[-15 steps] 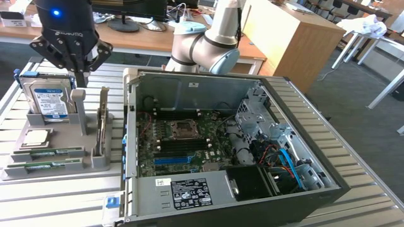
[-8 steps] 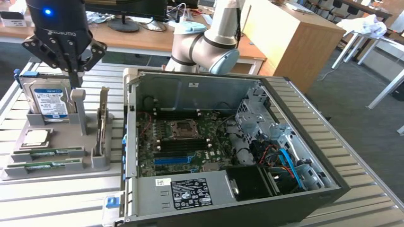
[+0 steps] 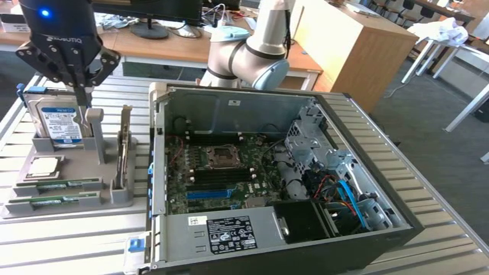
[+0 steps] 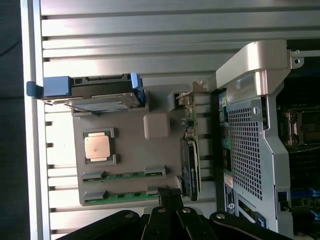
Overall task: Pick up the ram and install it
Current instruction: 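Reach for the ram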
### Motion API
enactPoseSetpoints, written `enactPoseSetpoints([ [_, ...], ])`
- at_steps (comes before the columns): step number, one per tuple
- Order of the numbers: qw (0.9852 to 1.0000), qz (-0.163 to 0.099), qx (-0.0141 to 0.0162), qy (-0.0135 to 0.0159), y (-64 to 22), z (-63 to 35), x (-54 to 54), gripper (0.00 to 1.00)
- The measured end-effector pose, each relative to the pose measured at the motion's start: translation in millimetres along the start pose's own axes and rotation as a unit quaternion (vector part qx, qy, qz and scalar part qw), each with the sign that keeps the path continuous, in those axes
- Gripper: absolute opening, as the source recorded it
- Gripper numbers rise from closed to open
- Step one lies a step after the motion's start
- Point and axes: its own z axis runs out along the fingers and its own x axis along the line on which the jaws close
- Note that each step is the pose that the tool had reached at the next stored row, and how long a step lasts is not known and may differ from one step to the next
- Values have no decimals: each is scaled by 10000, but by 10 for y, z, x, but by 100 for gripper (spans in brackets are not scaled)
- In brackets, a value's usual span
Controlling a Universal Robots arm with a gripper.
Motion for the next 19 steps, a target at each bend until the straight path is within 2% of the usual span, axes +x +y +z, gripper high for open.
enactPoseSetpoints([
  [19, 10000, 0, 0, 0, -17, 14, 222, 10],
])
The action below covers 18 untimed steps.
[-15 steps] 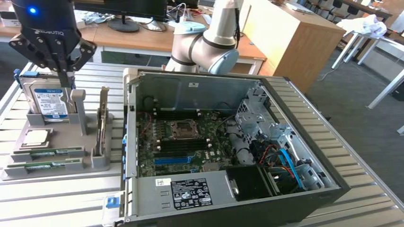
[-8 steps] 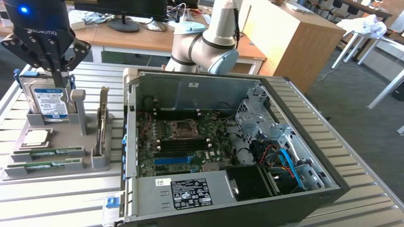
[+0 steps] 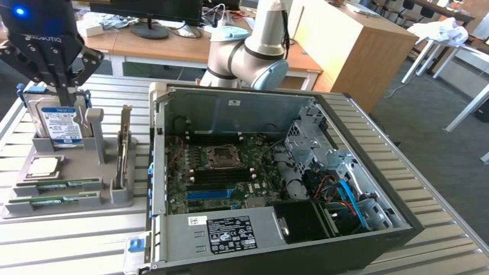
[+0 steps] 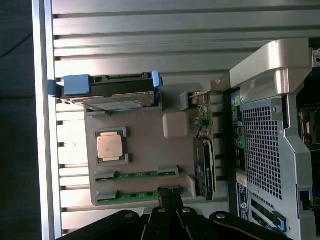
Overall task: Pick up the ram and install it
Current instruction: 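Reach for the ram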
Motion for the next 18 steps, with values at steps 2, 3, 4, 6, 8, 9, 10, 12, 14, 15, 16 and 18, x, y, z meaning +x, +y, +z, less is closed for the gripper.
enactPoseSetpoints([
  [2, 10000, 0, 0, 0, -2, 2, 21, 10],
  [3, 10000, 0, 0, 0, -3, 3, 31, 10],
  [4, 10000, 0, 0, 0, -3, 4, 42, 10],
  [6, 10000, 0, 0, 0, -5, 6, 61, 10],
  [8, 10000, -1, 0, 0, -6, 8, 69, 10],
  [9, 10000, -1, 0, -1, -6, 9, 70, 10],
  [10, 10000, -1, 0, 0, -6, 8, 70, 10],
  [12, 10000, 0, 0, 0, -6, 8, 72, 10],
  [14, 10000, 0, 0, 0, -6, 9, 72, 10],
  [15, 10000, 1, 0, 0, -8, 9, 73, 10],
  [16, 10000, 0, 0, 0, -11, 9, 72, 10],
  [18, 10000, 0, 0, 0, -17, 9, 71, 10],
])
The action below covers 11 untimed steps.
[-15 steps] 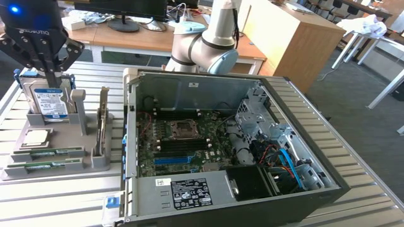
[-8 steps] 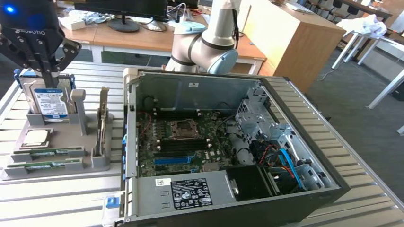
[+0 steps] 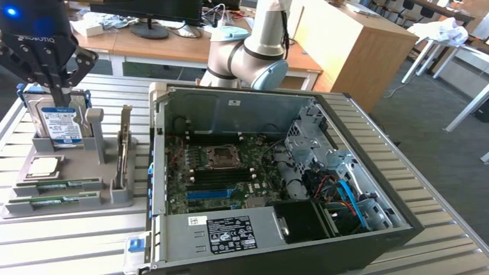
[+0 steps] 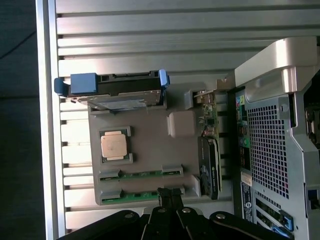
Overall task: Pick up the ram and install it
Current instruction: 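Reach for the ram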
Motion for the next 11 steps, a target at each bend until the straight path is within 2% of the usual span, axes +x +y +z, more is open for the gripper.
enactPoseSetpoints([
  [11, 10000, 0, 0, 0, -22, 0, -2, 10],
])
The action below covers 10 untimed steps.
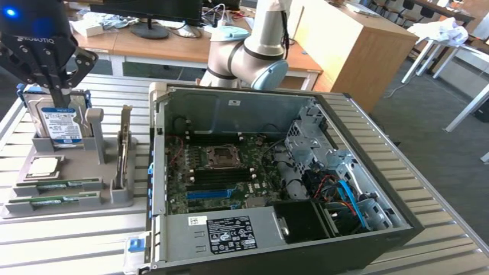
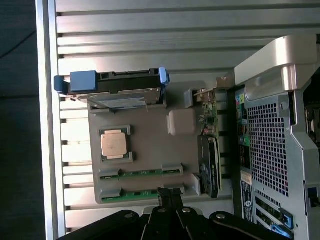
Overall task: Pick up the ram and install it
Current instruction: 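Reach for the ram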
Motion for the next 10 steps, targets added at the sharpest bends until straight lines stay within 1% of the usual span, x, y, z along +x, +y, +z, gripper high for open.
enactPoseSetpoints([
  [10, 10000, 0, 0, 0, -36, -1, -3, 10],
])
